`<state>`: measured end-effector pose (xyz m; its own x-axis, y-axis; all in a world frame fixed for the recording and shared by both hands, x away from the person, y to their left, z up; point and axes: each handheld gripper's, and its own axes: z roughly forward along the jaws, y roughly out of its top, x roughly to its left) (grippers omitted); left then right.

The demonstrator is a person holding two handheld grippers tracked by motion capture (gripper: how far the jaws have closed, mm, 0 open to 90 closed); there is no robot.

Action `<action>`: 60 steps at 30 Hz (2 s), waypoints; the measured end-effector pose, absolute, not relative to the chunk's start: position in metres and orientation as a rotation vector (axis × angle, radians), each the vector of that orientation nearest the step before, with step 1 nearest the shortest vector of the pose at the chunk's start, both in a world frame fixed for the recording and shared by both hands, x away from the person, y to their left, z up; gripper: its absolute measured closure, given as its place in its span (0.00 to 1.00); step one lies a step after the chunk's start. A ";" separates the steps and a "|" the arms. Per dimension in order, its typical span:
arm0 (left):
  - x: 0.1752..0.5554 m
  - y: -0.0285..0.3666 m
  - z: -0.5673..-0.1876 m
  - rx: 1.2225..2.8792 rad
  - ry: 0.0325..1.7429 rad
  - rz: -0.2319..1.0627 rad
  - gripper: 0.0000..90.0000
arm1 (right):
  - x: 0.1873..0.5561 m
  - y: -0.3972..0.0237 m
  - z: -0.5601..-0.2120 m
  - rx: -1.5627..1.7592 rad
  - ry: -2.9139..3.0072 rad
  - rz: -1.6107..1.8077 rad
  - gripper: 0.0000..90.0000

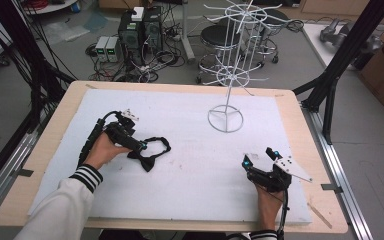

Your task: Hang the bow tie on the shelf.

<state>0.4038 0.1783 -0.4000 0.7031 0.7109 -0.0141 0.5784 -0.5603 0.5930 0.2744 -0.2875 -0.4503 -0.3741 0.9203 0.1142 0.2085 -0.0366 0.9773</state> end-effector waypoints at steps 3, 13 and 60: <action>0.406 0.175 -0.402 2.359 0.979 0.303 0.35 | 0.275 -0.288 -0.450 1.201 1.617 1.462 0.10; 0.407 0.170 -0.410 2.409 0.999 0.277 0.53 | 0.275 -0.288 -0.450 1.208 1.614 1.466 0.10; 0.403 0.155 -0.407 2.401 1.034 0.266 0.98 | 0.275 -0.289 -0.450 1.215 1.610 1.475 0.10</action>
